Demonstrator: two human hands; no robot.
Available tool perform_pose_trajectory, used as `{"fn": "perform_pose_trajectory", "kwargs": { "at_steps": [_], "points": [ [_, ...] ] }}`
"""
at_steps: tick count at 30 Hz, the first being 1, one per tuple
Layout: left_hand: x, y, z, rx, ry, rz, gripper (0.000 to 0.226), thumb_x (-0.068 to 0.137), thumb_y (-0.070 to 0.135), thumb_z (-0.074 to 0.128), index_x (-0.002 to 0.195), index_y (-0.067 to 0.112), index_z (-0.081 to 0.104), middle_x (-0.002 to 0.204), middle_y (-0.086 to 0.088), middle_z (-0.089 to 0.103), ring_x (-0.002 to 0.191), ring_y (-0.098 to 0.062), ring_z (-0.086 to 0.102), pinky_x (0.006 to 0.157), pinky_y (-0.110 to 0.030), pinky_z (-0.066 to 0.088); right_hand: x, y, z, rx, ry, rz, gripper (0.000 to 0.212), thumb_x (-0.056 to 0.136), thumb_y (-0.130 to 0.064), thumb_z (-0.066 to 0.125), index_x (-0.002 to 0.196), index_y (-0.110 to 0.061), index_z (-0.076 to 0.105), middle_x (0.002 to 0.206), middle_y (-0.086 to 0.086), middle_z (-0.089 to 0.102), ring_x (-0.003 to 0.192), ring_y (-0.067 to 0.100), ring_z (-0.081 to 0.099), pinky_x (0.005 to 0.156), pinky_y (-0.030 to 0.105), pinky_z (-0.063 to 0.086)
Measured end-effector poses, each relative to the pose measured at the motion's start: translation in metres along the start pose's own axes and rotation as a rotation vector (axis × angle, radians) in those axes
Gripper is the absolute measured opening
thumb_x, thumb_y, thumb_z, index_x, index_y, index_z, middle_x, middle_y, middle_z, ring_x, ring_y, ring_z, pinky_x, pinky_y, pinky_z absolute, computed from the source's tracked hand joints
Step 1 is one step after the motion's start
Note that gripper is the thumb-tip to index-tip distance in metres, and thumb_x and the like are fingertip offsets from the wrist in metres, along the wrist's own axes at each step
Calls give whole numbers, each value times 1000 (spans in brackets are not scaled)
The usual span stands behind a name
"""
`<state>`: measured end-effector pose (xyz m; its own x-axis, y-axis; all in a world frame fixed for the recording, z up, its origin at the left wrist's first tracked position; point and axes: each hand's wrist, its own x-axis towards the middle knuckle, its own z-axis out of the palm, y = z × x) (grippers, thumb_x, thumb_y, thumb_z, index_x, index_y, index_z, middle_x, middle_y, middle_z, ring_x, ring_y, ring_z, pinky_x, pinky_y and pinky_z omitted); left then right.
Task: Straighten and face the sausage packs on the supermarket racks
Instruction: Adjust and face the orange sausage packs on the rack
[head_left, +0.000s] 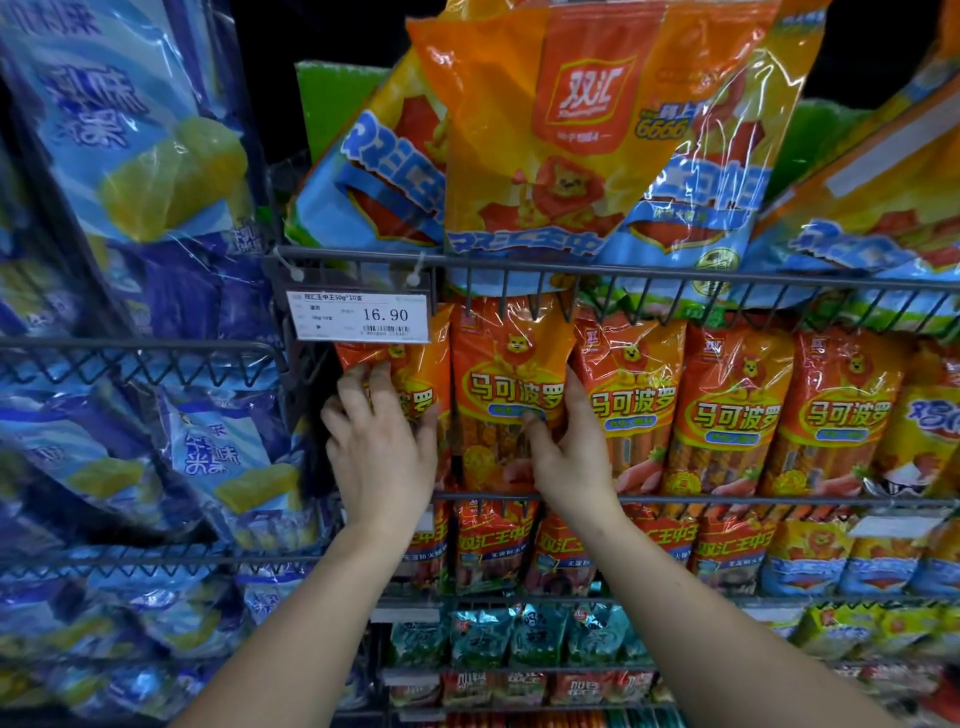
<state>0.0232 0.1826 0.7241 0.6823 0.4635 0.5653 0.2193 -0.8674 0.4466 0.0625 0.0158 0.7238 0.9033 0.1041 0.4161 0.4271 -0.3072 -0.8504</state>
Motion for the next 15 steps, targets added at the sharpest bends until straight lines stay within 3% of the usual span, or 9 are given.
{"fn": "perform_pose_trajectory", "kwargs": {
  "at_steps": [2,5,8,10,12,15],
  "points": [
    [0,-1,1,7,13,8,63,89,45,61,135,7,42,136,-18,38,111,-46,44,71,-55,54,0,6,-3,3,-55,28,57,100,-7,52,152,-10,28,134,-5,54,84,-14,63,69,1,44],
    [0,-1,2,18,27,24,63,88,45,62,135,7,42,134,-18,39,111,-46,44,69,-55,54,0,10,-3,-38,-102,79,58,101,-10,51,153,-10,25,130,-4,57,80,-14,63,65,-1,41],
    [3,-1,4,26,27,25,65,87,49,63,134,9,43,134,-18,40,113,-47,45,69,-55,54,-1,17,4,-94,-81,114,58,103,-16,49,153,-12,22,100,-19,60,72,-11,61,63,12,49],
    [5,-2,4,43,27,35,67,85,52,63,133,11,44,132,-18,40,114,-47,45,66,-54,54,-4,19,7,-116,-56,135,55,103,-20,49,152,-9,25,87,-12,64,61,-8,58,60,23,52],
    [7,-3,4,60,23,54,68,84,54,64,133,12,43,130,-19,40,114,-47,45,64,-53,54,-7,22,8,-134,-39,142,52,103,-21,49,147,-5,29,73,-11,62,57,-7,59,50,15,46],
    [5,-3,3,62,-6,57,73,83,58,62,137,13,41,133,-17,36,116,-47,42,69,-54,53,-12,23,7,-159,-35,140,51,101,-26,52,144,-6,32,73,-7,66,58,2,64,53,26,53]
  ]
}}
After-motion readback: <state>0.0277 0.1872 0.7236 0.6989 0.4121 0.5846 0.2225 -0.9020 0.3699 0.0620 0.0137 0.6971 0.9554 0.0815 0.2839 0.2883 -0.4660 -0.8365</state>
